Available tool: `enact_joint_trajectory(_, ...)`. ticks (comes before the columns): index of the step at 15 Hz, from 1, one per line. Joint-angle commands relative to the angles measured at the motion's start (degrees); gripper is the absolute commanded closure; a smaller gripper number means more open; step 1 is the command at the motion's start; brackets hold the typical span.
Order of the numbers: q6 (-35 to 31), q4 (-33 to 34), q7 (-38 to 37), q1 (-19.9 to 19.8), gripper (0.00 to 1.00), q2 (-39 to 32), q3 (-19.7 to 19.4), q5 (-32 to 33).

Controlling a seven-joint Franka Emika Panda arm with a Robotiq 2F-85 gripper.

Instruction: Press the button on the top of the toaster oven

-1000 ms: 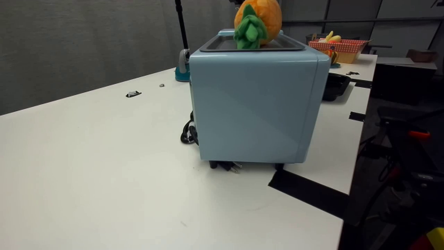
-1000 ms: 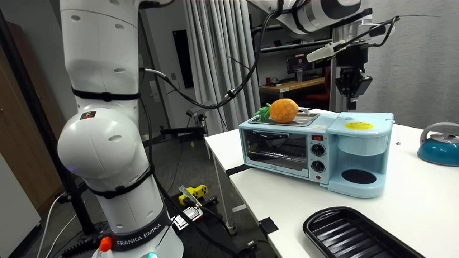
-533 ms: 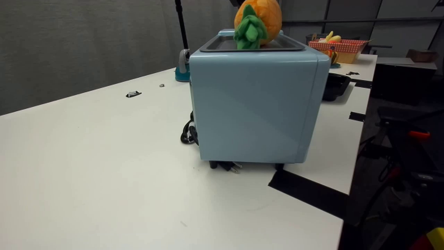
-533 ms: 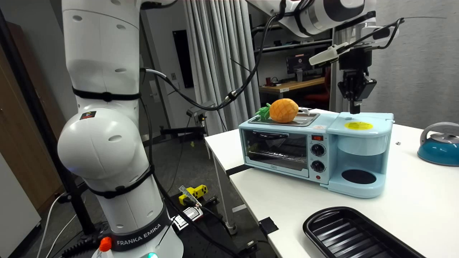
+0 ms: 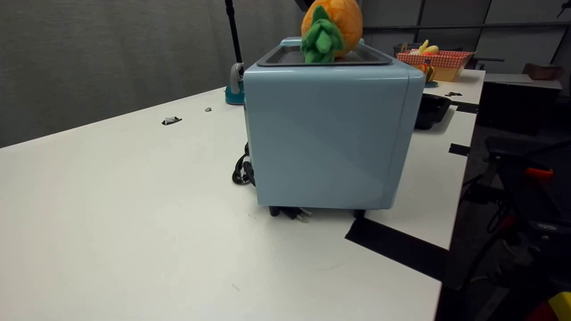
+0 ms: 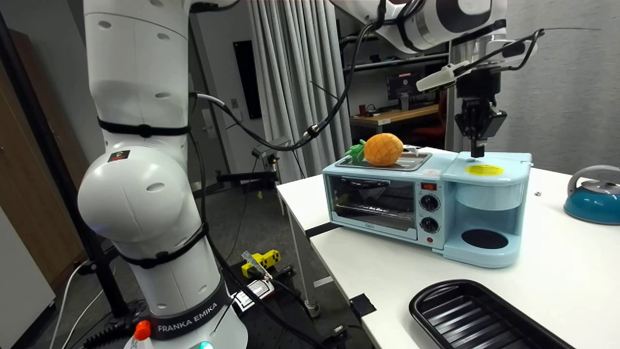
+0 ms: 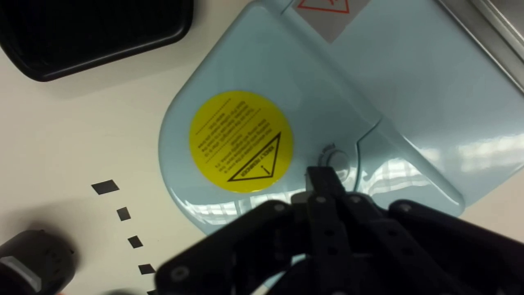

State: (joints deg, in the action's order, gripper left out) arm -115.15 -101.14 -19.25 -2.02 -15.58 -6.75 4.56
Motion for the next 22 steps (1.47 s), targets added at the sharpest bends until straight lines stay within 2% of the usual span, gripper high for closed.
enact_joint_trajectory(1, -0.1, -1.0, 0.3, 0.2, 1.00, 1.1, 0.3, 1.0)
enact_joint_trajectory(9, -1.1, -1.5, -0.3, 0.4, 1.00, 0.0, 0.3, 1.4)
enact_joint_trajectory(19, -4.8, 2.2, -4.2, -0.2, 1.00, -8.7, -0.7, 1.3)
enact_joint_trajectory(22, -5.1, 2.2, -6.2, 0.0, 1.00, -9.0, -1.0, 2.1)
